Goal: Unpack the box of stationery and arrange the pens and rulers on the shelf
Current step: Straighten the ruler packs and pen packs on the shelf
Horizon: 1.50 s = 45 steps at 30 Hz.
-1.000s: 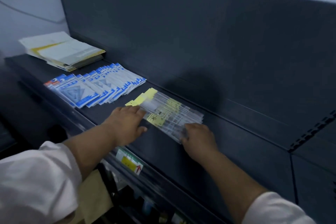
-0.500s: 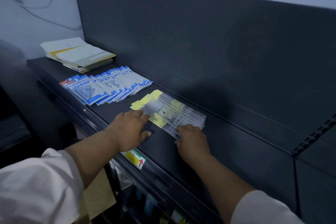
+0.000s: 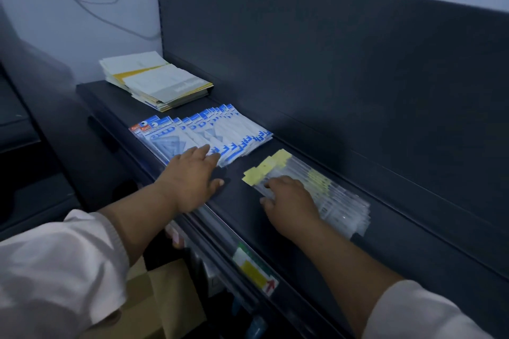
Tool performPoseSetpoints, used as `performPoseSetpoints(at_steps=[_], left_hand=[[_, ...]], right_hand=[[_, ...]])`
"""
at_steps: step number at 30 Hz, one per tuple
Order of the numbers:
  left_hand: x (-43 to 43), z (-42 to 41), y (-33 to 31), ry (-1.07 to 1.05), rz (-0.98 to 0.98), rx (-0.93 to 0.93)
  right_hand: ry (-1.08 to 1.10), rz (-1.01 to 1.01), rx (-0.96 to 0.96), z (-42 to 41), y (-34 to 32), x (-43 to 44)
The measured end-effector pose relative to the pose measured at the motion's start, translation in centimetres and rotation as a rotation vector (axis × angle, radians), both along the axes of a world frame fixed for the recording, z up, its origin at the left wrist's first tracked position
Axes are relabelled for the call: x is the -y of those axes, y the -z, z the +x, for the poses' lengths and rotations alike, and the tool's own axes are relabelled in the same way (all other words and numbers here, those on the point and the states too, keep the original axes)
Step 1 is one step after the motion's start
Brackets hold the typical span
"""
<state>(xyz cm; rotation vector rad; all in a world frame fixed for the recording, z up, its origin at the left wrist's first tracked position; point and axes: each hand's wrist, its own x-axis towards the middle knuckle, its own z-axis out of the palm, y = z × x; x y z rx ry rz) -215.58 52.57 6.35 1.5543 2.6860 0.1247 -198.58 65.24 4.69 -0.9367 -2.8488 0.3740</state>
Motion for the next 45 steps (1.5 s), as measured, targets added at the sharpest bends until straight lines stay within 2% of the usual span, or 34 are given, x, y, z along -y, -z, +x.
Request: performPoseSetpoints(at_steps=[6,11,17,23,26,30,35,40,45], left_hand=[[0.2,-9.4,-0.3,-0.124,0.045,-0.005],[-1.2,-17.5,0.4,-0.186,0.049,-0.001],[-3.4,-22.4,2.6,-0.239,0.024,0.109],[-4.7,-22.5,4.0,-0.204,0.052,0.277],[-5.3,-20.9,4.3,-0.167,0.094,0.28],[-6.0,-18.9,4.3,-0.163,0.031,0.273],[-6.9,-20.1,3.8,-0.209,0.061,0.289],[-8.2,-21.0,4.2,-0.127,0.15,0.484],[-9.0,-20.7,4.1,-0.116,0.147,0.432]], right_hand=[[-0.028,-0.126,-0.106,-9.1,0.3,1.9],[0.006,-0.194,-0.105,-13.7,2.0,2.8],[0.127,-0.224,-0.051,-16.8,3.2,2.6],[0.232,-0.24,0.001,-18.0,3.7,2.6],[0.258,-0.25,0.006,-18.0,3.8,2.3],[0.256,-0.262,-0.044,-17.9,3.7,2.3],[0.311,-0.237,-0.094,-18.1,3.5,2.0],[0.366,-0.258,-0.124,-19.4,3.8,1.6],[0.356,-0.252,-0.157,-20.2,3.9,1.5]])
